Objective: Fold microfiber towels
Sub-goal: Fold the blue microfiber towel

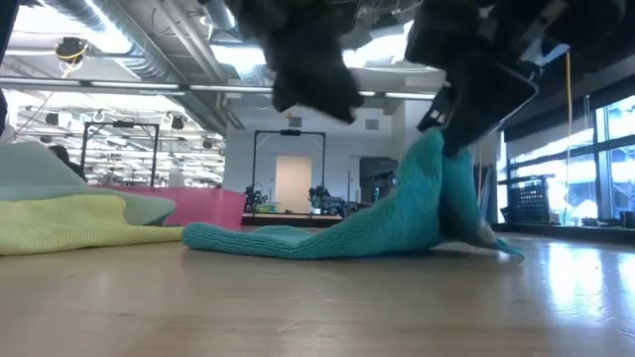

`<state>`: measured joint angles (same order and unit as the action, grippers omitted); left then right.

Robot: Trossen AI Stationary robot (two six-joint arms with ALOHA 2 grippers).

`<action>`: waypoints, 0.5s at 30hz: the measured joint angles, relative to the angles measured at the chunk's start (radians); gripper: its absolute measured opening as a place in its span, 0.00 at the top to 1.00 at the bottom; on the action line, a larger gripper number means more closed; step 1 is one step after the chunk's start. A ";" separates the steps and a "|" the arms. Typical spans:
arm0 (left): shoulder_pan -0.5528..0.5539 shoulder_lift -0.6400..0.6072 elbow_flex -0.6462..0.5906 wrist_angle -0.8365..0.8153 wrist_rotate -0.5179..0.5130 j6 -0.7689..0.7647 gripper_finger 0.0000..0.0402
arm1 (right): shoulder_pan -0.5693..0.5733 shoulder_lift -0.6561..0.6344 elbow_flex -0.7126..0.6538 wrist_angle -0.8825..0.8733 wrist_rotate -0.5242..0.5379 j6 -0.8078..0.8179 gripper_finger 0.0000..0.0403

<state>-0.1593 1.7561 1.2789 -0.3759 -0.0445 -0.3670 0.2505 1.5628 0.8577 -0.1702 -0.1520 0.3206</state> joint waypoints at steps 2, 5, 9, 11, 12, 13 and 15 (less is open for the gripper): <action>0.000 0.000 0.000 -0.063 0.013 0.020 0.66 | -0.009 0.049 0.031 -0.004 -0.025 0.020 0.95; -0.001 0.000 0.000 -0.140 0.013 0.036 0.66 | -0.019 0.134 0.097 -0.003 -0.077 0.024 0.95; -0.006 0.000 0.000 -0.211 0.004 0.038 0.66 | -0.024 0.248 0.215 0.007 -0.155 0.010 0.95; -0.006 0.000 0.000 -0.240 0.000 0.037 0.66 | -0.024 0.296 0.279 0.013 -0.176 0.008 0.95; -0.006 0.000 0.000 -0.250 -0.002 0.037 0.66 | -0.024 0.315 0.307 0.013 -0.185 0.006 0.95; -0.006 0.000 0.000 -0.258 -0.006 0.038 0.66 | -0.024 0.336 0.332 0.008 -0.195 -0.001 0.95; -0.007 0.000 0.000 -0.280 -0.009 0.037 0.66 | -0.024 0.370 0.376 -0.007 -0.217 -0.009 0.95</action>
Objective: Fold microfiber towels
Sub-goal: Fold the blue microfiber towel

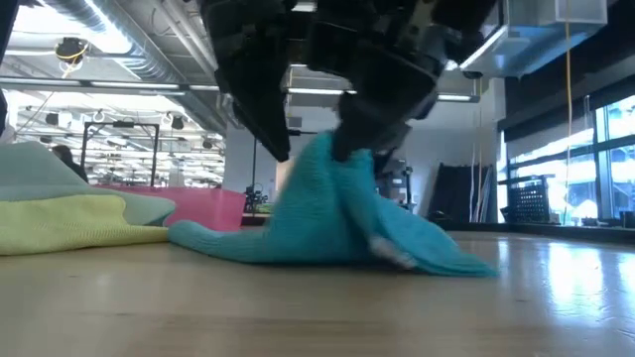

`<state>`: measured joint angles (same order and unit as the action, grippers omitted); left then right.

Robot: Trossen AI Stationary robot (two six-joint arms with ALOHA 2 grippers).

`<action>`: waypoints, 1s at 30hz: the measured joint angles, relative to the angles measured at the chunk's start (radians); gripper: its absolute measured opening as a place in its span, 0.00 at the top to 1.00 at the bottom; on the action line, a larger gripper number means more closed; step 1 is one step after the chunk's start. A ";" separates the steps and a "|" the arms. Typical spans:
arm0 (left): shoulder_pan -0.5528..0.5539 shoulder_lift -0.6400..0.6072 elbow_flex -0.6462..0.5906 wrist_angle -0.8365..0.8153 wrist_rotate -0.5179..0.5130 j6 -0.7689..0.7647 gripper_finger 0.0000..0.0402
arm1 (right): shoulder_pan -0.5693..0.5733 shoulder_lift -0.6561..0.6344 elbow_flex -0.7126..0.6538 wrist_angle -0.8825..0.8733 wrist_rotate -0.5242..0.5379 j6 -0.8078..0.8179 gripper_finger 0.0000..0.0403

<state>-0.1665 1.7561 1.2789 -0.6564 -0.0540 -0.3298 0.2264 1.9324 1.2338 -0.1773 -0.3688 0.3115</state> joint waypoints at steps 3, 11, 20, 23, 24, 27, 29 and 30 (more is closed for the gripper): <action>-0.009 0.000 0.000 -0.021 -0.006 -0.019 0.66 | 0.011 0.022 0.033 -0.077 -0.025 -0.010 0.95; -0.049 0.000 0.000 -0.024 -0.117 -0.230 0.66 | 0.033 0.005 0.034 -0.254 -0.205 -0.139 0.89; -0.089 0.000 0.000 -0.024 -0.187 -0.544 0.66 | 0.059 -0.015 0.034 -0.260 -0.263 -0.224 0.66; -0.108 0.000 0.000 -0.025 -0.217 -0.653 0.66 | 0.063 -0.015 0.034 -0.265 -0.262 -0.255 0.59; -0.115 0.000 0.000 -0.026 -0.218 -0.687 0.66 | 0.063 -0.015 0.034 -0.267 -0.262 -0.262 0.57; -0.147 0.000 0.000 -0.050 -0.217 -0.810 0.66 | 0.055 -0.024 0.034 -0.314 -0.234 -0.283 0.54; -0.179 -0.001 0.000 -0.064 -0.217 -0.898 0.66 | 0.040 -0.036 0.033 -0.352 -0.198 -0.323 0.54; -0.197 -0.001 0.000 -0.066 -0.217 -0.938 0.66 | 0.032 -0.043 0.033 -0.373 -0.162 -0.352 0.54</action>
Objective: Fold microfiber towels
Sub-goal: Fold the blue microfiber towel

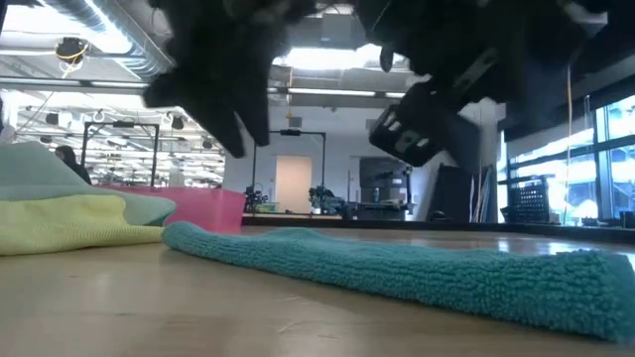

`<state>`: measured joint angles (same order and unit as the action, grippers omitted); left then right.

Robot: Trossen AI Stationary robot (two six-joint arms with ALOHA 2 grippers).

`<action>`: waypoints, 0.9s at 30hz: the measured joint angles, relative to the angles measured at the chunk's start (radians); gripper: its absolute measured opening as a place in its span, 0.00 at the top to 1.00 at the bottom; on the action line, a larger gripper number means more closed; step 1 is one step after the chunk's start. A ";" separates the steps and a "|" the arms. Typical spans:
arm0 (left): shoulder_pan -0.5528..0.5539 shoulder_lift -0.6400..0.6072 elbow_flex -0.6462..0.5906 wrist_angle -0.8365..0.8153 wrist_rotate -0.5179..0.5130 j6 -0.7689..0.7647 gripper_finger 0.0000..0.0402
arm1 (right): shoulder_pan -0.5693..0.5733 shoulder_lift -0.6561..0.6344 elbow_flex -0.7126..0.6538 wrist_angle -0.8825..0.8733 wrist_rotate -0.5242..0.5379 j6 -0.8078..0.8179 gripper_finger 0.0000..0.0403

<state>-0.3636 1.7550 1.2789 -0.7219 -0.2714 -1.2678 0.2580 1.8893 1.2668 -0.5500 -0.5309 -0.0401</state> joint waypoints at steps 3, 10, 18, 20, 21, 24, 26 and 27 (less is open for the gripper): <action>-0.052 0.000 0.017 -0.008 -0.006 -0.094 0.66 | -0.032 -0.004 0.000 -0.019 0.073 -0.086 0.57; -0.147 -0.001 0.169 -0.084 -0.148 -0.254 0.66 | -0.126 0.001 0.000 0.146 0.138 -0.121 0.64; -0.183 -0.002 0.458 -0.278 -0.356 -0.164 0.66 | -0.202 0.090 0.001 0.350 0.164 -0.124 0.64; -0.182 -0.002 0.524 -0.292 -0.401 -0.079 0.66 | -0.211 0.125 0.001 0.359 0.165 -0.126 0.64; -0.177 -0.002 0.553 -0.306 -0.418 -0.044 0.66 | -0.214 0.136 0.001 0.361 0.168 -0.126 0.64; -0.162 -0.002 0.612 -0.363 -0.446 0.015 0.66 | -0.224 0.155 0.001 0.379 0.182 -0.126 0.64; -0.147 -0.002 0.633 -0.397 -0.453 0.043 0.66 | -0.231 0.165 0.002 0.377 0.182 -0.126 0.64; -0.139 -0.002 0.638 -0.406 -0.452 0.060 0.66 | -0.235 0.173 0.005 0.372 0.182 -0.125 0.64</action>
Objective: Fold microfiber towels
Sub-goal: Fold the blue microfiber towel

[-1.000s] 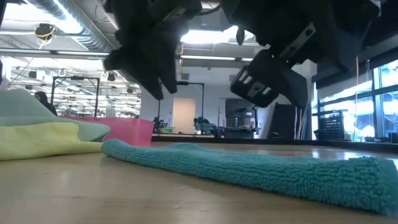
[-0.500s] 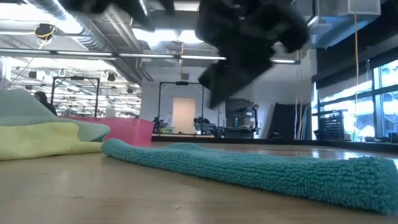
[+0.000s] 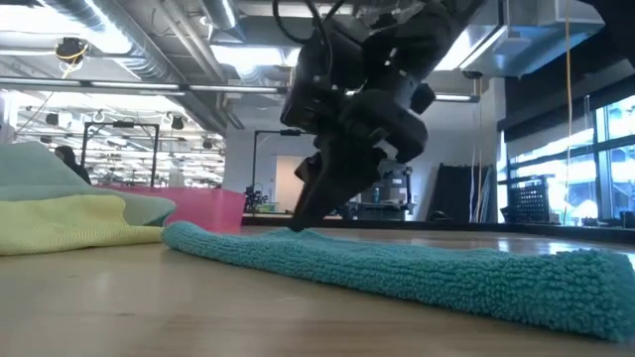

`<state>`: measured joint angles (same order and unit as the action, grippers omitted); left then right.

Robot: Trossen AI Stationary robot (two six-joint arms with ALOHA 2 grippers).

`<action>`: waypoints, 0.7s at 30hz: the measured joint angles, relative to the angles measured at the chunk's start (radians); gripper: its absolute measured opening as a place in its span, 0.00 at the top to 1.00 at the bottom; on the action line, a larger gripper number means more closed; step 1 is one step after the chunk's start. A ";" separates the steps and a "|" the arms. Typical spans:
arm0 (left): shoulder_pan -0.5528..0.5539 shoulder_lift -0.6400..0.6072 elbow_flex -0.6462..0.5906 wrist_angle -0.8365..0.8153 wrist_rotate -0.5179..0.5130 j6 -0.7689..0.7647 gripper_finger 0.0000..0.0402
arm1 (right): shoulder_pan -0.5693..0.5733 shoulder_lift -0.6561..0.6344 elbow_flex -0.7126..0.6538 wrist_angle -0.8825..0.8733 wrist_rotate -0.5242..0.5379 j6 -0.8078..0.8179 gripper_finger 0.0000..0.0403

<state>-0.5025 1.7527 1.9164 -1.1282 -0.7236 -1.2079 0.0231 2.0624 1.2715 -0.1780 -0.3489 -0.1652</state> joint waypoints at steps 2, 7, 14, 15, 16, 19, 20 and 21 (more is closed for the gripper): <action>0.014 0.000 0.003 -0.001 0.009 0.036 0.66 | -0.012 0.022 0.005 -0.028 -0.007 0.002 0.64; 0.032 0.000 0.004 0.013 0.056 0.091 0.66 | -0.038 0.054 0.017 -0.067 -0.025 -0.001 0.64; 0.041 0.000 0.004 0.013 0.053 0.109 0.66 | -0.084 0.044 0.017 -0.156 0.051 0.012 0.64; 0.045 0.000 0.004 0.013 0.053 0.117 0.66 | -0.090 0.040 0.018 -0.182 0.079 0.018 0.64; 0.050 0.000 0.004 0.013 0.052 0.120 0.66 | -0.097 0.036 0.018 -0.212 0.100 0.023 0.64; 0.067 0.000 0.004 0.005 0.052 0.125 0.66 | -0.118 0.029 0.020 -0.274 0.109 0.029 0.64; 0.072 0.000 0.004 0.005 0.053 0.137 0.66 | -0.123 0.023 0.020 -0.302 0.116 0.033 0.64; 0.079 0.000 0.004 0.005 0.054 0.152 0.66 | -0.128 0.018 0.020 -0.328 0.124 0.044 0.64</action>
<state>-0.4233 1.7531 1.9202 -1.1229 -0.6692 -1.0563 -0.1048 2.0808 1.2911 -0.5057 -0.2253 -0.1212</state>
